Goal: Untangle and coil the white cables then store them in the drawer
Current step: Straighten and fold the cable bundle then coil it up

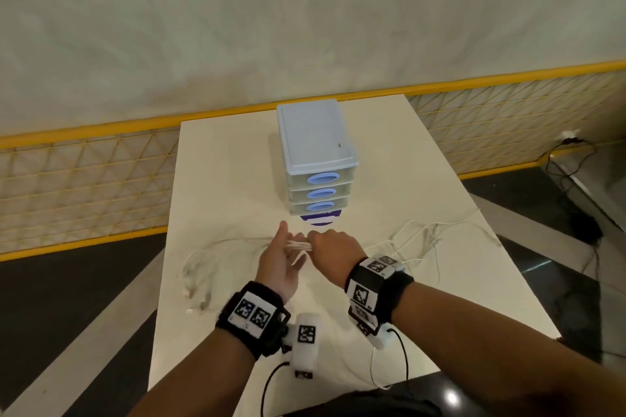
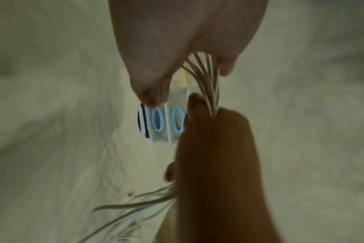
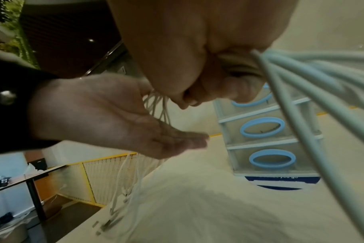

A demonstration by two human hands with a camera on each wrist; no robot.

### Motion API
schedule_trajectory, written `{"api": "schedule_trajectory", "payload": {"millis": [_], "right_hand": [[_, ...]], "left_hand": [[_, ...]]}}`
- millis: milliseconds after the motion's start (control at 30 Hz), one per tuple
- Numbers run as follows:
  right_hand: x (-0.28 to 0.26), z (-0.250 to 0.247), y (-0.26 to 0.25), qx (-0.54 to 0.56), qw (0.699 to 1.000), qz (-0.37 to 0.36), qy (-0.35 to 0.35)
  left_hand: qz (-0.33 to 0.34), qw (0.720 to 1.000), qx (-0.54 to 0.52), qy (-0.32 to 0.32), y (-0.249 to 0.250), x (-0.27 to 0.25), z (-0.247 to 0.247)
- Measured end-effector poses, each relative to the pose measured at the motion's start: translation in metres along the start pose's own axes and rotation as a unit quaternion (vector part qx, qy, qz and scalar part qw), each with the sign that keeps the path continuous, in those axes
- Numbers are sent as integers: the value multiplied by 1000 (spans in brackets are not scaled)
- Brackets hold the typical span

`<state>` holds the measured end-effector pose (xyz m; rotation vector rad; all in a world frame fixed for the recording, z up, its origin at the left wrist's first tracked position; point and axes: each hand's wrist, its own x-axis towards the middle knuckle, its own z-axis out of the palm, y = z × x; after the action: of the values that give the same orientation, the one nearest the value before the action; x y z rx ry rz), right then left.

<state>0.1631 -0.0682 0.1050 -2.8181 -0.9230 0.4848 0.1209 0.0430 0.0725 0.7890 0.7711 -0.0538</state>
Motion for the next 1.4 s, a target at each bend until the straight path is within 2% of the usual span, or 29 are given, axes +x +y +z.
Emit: {"api": "schedule_trajectory", "payload": {"millis": [67,167,333,500,633,767,833,933,1067,1133,1200,1300,1400], "right_hand": [[-2,2,0,-14,1000,-9,-8],[-3,5,0,-15,1000,-10,-20],[-2,5,10,-2,1000,16,-19],[-8,-4,73,-10,994,105,-33],[-7,0,91,-21,989,142,-24],[-6,2,92,22,988,151,-1],[-5,2,91,66,986,152,21],[0,-1,85,104,980,166,47],[9,-8,75,103,972,202,63],[14,-13,72,103,969,217,66],[17,-18,71,93,969,221,59],[15,-16,64,43,982,179,33],[5,-5,48,2,993,115,0]], "left_hand": [[28,991,-113,63,11,-1,4],[22,975,-209,72,23,-5,12],[40,974,-198,100,40,-9,10],[93,963,-219,130,84,-9,-37],[112,967,-201,110,72,-2,-43],[133,970,-182,90,59,0,-48],[120,977,-162,67,52,-1,-53],[53,986,-159,17,33,0,-53],[-21,983,-179,33,3,1,-41],[-49,990,-119,53,-10,-3,-37],[-80,996,-37,31,-20,-7,-33],[-107,991,68,-51,-27,-12,-16],[-66,992,91,-63,-24,-12,11]]}}
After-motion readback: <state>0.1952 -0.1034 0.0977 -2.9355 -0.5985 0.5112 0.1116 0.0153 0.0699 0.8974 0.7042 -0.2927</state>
